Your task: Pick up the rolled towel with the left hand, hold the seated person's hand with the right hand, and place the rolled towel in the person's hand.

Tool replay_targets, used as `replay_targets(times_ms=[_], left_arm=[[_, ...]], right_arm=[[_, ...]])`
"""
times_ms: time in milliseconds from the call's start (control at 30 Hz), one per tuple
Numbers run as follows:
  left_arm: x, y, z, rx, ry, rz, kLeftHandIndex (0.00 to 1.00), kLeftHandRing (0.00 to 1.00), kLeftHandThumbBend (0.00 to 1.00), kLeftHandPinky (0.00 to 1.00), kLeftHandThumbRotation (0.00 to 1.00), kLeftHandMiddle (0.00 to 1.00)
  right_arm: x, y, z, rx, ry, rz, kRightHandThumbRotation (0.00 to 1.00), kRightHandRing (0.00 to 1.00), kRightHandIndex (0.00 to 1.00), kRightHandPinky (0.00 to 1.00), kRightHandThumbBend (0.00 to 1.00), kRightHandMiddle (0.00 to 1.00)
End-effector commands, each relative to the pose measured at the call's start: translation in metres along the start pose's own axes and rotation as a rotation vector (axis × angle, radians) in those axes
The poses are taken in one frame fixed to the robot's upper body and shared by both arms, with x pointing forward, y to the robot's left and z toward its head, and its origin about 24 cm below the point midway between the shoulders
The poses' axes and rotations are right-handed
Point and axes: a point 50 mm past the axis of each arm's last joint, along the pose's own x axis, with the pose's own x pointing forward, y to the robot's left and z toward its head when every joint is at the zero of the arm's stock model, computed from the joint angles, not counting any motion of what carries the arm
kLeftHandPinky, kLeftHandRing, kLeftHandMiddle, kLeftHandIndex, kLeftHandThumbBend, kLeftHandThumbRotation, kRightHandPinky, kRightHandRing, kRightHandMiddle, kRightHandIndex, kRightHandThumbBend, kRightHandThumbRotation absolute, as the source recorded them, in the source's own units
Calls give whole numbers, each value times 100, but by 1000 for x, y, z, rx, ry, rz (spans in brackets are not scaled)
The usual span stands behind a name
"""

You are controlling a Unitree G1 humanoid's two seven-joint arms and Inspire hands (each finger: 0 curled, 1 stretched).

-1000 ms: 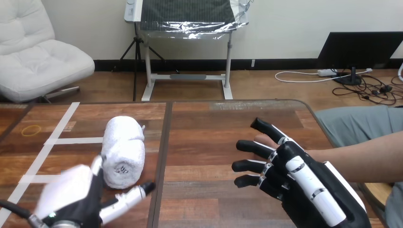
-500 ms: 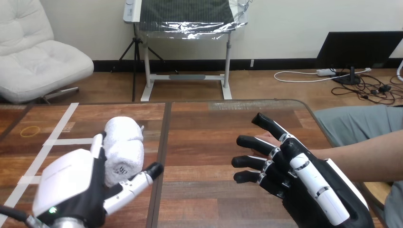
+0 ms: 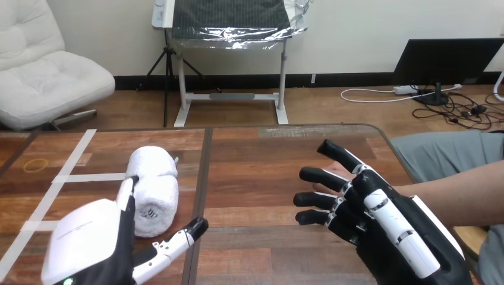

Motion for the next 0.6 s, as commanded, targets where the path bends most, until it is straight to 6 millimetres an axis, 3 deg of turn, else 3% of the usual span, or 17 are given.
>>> replay_targets(times_ms=[0,233,567], left_arm=[[-7,12,9,-93,-35,141,98,84,76,74,100,89],[-9,10,9,-149,-45,227,100,87,76,78,100,93],[14,3,8,-130,-19,285,100,90,80,85,100,94]], right_arm=[[9,9,13,-17,-72,61,55,70,92,65,29,80],[9,10,11,-21,-58,65,55,70,92,65,31,80],[12,7,13,-73,-64,68,56,73,92,66,30,82]])
